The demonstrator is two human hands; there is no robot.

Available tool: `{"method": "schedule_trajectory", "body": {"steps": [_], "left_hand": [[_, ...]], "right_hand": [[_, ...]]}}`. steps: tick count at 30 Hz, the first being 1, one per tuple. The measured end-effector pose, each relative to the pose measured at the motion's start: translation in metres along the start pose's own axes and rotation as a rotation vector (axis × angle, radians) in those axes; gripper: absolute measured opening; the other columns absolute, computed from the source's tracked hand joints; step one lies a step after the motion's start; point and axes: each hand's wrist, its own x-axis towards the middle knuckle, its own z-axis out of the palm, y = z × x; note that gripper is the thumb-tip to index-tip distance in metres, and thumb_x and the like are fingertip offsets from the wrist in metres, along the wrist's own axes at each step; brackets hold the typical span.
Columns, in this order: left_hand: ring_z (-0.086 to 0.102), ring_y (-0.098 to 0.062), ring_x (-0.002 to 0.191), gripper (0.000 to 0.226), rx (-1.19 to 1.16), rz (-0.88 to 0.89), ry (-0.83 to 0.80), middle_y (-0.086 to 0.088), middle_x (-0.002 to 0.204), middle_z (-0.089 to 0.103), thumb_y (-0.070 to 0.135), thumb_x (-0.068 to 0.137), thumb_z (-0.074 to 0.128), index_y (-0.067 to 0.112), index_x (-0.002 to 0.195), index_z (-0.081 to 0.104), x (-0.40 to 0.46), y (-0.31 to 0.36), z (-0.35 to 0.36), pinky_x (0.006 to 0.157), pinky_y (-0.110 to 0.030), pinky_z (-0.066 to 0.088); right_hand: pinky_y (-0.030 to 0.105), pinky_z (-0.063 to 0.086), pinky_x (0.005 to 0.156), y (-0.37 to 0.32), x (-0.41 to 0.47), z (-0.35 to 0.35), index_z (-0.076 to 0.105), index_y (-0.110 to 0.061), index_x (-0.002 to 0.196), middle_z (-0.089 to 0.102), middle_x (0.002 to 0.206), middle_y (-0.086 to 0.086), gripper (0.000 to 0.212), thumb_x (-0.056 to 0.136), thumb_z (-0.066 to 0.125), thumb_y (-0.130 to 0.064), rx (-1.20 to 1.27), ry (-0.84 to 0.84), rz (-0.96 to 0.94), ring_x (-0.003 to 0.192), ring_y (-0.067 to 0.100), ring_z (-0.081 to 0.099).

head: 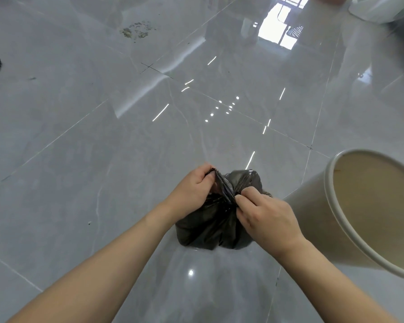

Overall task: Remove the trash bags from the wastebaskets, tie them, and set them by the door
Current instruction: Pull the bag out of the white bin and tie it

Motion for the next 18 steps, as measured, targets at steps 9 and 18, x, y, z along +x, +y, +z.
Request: {"method": "schedule_trajectory", "body": {"steps": [9,18], "left_hand": [[0.056,-0.014,0.054,0.025,-0.031,-0.202,-0.042,-0.006,0.057,0.060,0.014,0.100,0.041,0.003,0.087,0.060,0.001,0.001,0.010,0.061,-0.028,0.046],[0.061,-0.009,0.089,0.028,-0.103,-0.167,-0.136,0.003,0.098,0.067,0.014,0.080,0.069,0.017,0.107,0.058,-0.028,-0.010,-0.006,0.082,-0.021,0.049]], "right_hand": [[0.032,0.047,0.045,-0.006,0.006,-0.001,0.061,-0.011,0.098,0.068,0.098,0.002,0.011,0.092,0.053,-0.007,0.177,0.120,-0.077,0.055,0.021,0.059],[0.032,0.054,0.054,0.002,0.015,-0.007,0.066,-0.019,0.078,0.069,0.087,-0.010,0.008,0.074,0.059,-0.021,0.482,-0.049,0.248,0.066,0.015,0.065]]}}
